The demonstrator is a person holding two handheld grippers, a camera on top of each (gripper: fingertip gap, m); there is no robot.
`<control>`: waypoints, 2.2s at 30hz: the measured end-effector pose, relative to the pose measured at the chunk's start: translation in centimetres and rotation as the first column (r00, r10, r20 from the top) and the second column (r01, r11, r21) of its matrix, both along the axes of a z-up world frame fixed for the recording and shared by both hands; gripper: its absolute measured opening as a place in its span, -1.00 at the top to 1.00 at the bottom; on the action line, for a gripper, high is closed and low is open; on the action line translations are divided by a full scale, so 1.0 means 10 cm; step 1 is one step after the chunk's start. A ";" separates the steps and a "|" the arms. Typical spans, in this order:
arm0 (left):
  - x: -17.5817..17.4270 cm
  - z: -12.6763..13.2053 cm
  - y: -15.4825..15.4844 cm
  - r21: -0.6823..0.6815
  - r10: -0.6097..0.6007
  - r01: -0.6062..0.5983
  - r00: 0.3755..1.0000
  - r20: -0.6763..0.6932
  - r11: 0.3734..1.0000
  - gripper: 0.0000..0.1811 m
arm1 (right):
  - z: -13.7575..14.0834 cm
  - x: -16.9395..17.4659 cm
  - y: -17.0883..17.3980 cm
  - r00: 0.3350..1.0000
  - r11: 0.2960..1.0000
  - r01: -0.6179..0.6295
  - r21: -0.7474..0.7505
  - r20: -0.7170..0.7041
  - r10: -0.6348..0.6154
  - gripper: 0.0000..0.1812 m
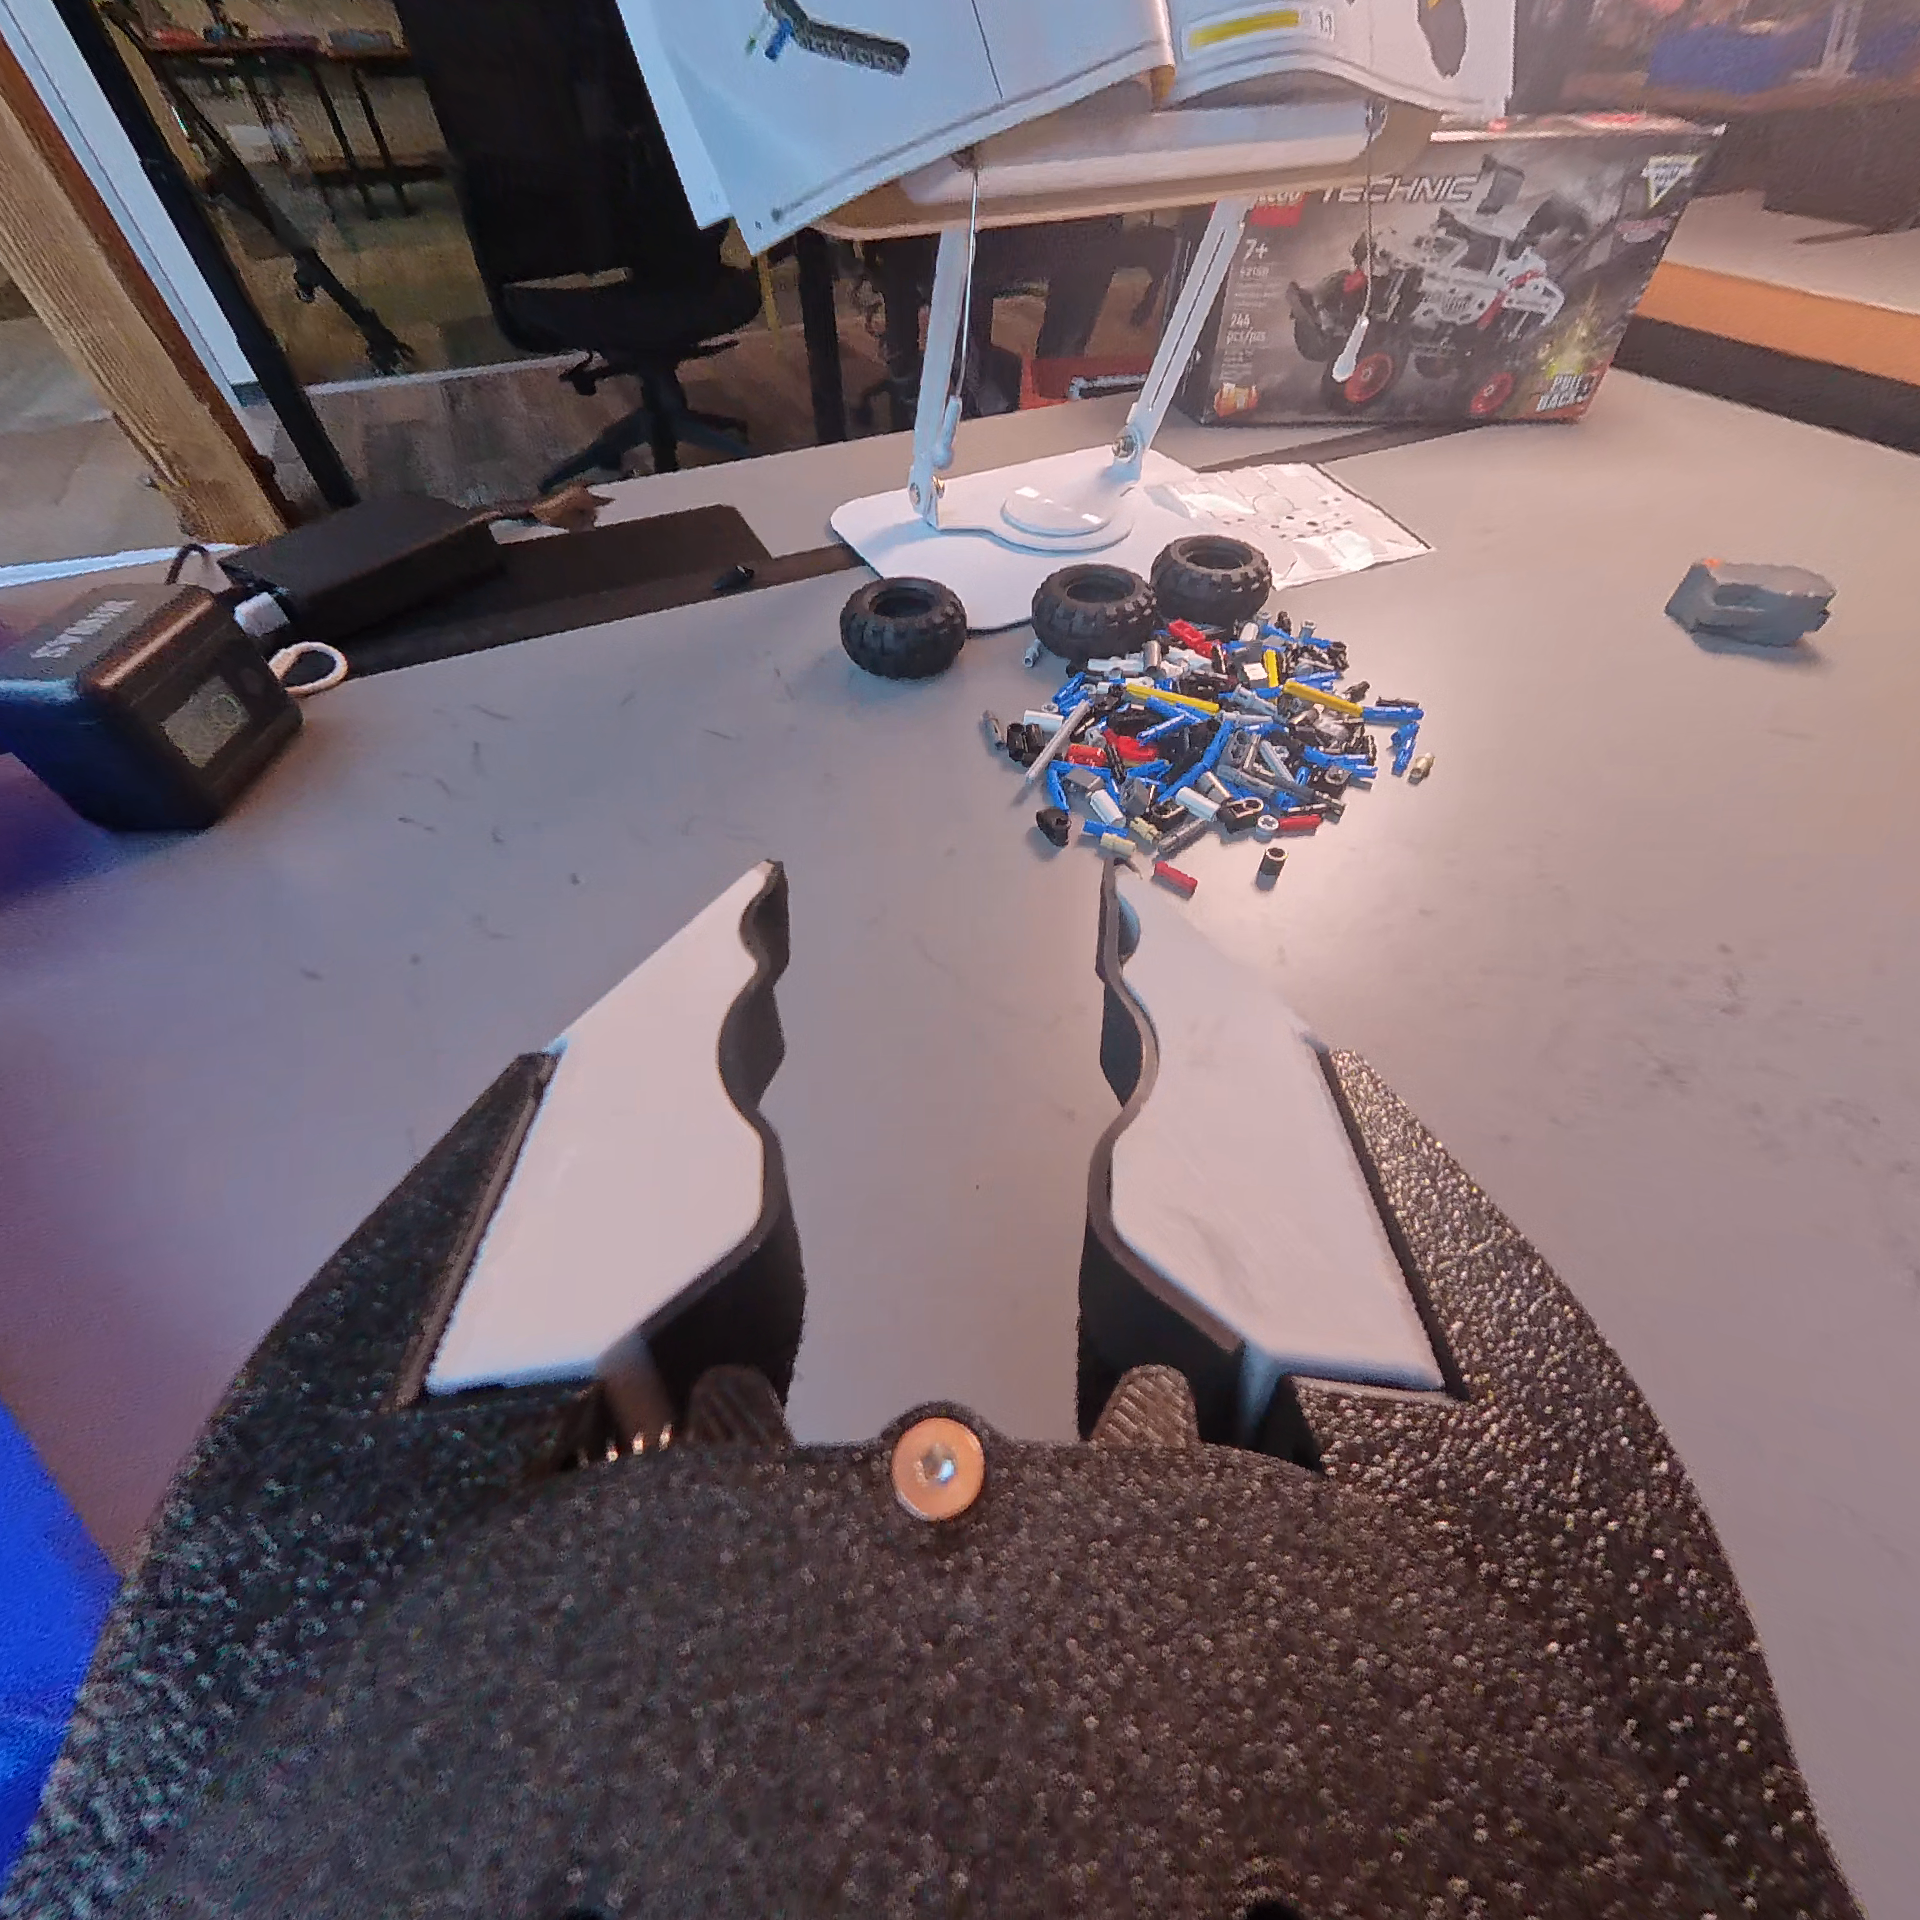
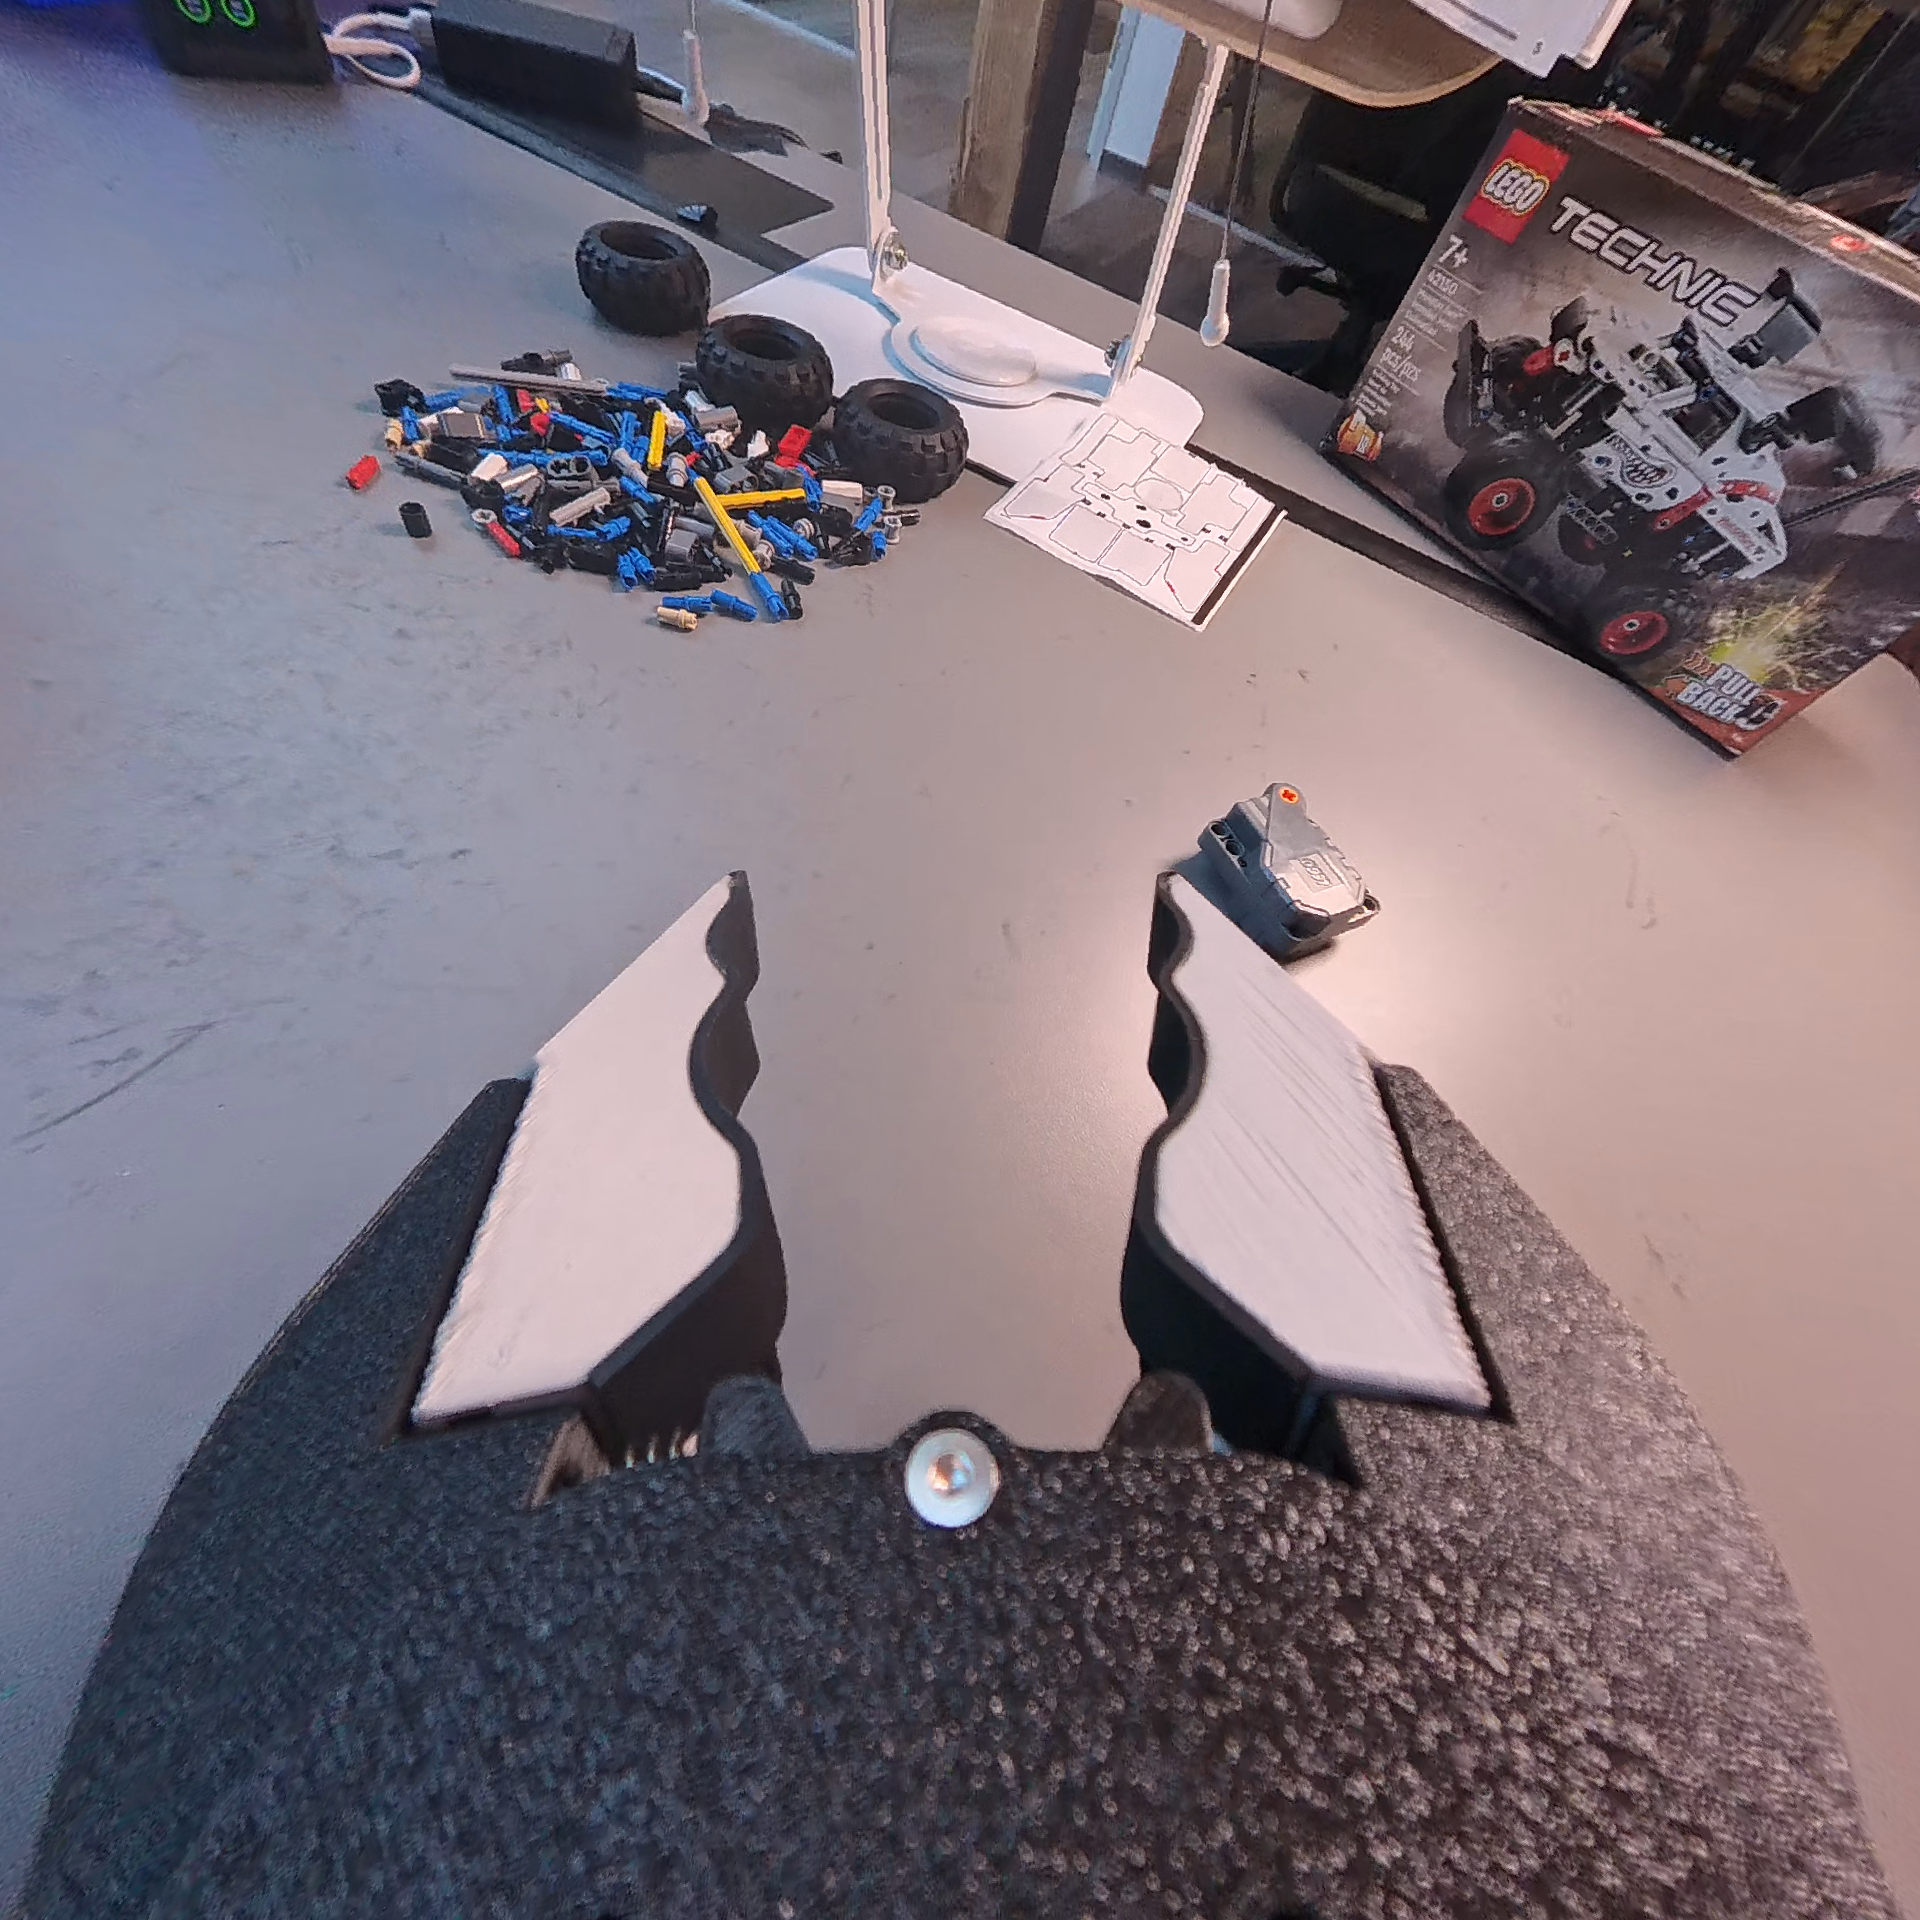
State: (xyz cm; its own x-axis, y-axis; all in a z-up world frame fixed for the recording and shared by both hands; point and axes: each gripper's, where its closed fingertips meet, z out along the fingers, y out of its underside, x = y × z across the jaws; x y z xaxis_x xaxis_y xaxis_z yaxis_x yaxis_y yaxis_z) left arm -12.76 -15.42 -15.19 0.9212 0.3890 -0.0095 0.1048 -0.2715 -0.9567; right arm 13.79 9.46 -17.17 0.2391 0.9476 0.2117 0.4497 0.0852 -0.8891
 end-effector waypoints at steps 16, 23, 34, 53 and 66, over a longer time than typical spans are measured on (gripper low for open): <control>-0.83 -0.15 0.97 -0.077 -0.040 0.038 0.999 -0.028 0.996 0.50 | -0.05 -0.02 -0.04 0.999 0.998 -0.005 0.065 0.037 0.003 0.21; -1.79 -0.50 1.82 -0.202 -0.013 0.036 0.993 0.113 0.979 0.51 | -0.08 -0.02 0.00 0.999 1.000 0.004 0.026 0.040 -0.005 0.21; -2.25 -0.89 2.41 -0.414 -0.133 0.195 0.975 0.176 0.889 0.68 | -0.04 0.00 0.05 1.000 0.997 0.008 -0.077 -0.007 -0.008 0.22; 0.00 -0.48 1.54 -0.272 -0.612 0.664 0.748 0.256 0.697 0.83 | -0.08 -0.02 -0.01 0.999 0.996 -0.036 -0.086 0.016 0.037 0.24; -0.50 -0.81 2.19 -0.427 -0.424 0.453 0.890 0.169 0.782 0.84 | -0.04 -0.01 0.00 1.000 0.997 -0.027 -0.073 -0.005 0.027 0.25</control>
State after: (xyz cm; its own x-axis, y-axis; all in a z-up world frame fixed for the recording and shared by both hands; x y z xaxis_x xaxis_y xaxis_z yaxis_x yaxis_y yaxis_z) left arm -17.73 6.52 -23.32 0.9957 -0.0903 -0.0194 -0.0769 -0.6938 -0.7161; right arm 13.71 9.46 -17.57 0.2138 0.9667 0.1404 0.4443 0.0317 -0.8953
